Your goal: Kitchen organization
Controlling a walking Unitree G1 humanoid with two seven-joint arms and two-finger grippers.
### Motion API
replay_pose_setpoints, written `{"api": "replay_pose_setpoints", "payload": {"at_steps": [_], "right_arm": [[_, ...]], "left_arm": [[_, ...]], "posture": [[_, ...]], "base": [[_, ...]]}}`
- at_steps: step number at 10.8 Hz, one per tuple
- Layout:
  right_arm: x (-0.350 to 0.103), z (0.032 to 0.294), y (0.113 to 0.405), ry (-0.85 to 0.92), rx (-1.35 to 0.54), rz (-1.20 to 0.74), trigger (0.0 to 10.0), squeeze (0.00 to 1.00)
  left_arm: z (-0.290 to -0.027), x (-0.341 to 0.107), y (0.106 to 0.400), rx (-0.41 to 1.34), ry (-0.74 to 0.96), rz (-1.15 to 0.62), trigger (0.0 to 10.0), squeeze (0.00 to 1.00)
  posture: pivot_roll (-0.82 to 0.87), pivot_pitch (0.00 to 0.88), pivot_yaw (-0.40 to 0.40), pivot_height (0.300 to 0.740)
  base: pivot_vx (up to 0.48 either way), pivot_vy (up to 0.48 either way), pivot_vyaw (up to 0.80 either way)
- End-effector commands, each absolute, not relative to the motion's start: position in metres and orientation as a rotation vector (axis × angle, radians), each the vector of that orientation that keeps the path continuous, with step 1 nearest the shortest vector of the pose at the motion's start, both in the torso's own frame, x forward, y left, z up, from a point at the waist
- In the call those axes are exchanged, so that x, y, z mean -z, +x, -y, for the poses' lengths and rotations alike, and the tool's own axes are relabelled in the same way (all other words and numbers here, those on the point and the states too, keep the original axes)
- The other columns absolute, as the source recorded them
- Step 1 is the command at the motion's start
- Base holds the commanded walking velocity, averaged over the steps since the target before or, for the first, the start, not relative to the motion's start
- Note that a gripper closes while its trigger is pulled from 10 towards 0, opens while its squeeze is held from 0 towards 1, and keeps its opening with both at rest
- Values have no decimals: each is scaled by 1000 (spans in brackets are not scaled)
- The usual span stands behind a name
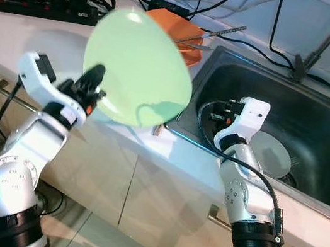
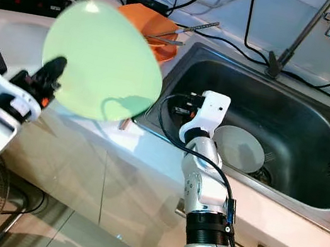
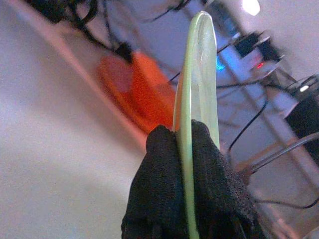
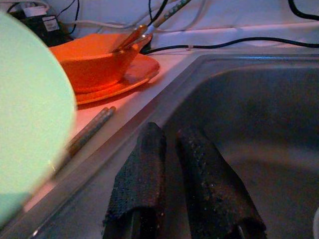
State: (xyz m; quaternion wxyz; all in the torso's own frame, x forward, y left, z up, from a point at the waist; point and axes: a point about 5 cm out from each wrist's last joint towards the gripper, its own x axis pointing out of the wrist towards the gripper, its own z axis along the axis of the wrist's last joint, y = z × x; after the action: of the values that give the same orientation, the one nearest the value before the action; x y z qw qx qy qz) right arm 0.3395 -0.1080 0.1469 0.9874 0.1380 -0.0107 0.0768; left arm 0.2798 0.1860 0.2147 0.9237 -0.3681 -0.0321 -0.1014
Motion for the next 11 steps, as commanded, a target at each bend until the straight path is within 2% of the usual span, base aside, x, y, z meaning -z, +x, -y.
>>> {"api": "replay_pose_setpoints", "payload": {"at_steps": [1, 3, 4, 5, 6, 7, 9, 11], "right_arm": [[-150, 117, 342, 274, -125, 32, 10000, 0], [-153, 120, 343, 273, -114, 38, 10000, 0], [-156, 123, 344, 277, -102, 48, 10000, 0], [-159, 125, 346, 284, -94, 56, 10000, 0], [-161, 126, 347, 293, -96, 63, 10000, 153], [-170, 129, 349, 343, -90, 93, 10000, 1000], [-184, 140, 349, 461, -71, 130, 10000, 1000], [-184, 147, 349, 534, -57, 127, 10000, 1000]], "left_arm": [[-181, -234, 280, 272, -778, 152, 0, 0], [-180, -247, 284, 298, -805, 208, 0, 0], [-172, -258, 290, 343, -802, 234, 10000, 0], [-164, -263, 298, 375, -789, 237, 10000, 0], [-157, -262, 305, 395, -767, 224, 10000, 0], [-137, -258, 319, 440, -749, 191, 10000, 0], [-123, -258, 334, 439, -738, 195, 10000, 0], [-120, -268, 343, 421, -755, 243, 10000, 0]], "posture": [[-18, 63, -115, 740], [-19, 62, -115, 740], [-26, 55, -116, 740], [-27, 50, -117, 740], [-28, 48, -118, 740], [-45, 38, -107, 740], [-62, 29, -98, 740], [-68, 21, -98, 740]], "base": [[0, 0, 0], [0, 0, 0], [0, 0, 0], [0, 0, 0], [0, 0, 0], [0, 0, 0], [0, 0, 0], [0, 0, 0]]}}
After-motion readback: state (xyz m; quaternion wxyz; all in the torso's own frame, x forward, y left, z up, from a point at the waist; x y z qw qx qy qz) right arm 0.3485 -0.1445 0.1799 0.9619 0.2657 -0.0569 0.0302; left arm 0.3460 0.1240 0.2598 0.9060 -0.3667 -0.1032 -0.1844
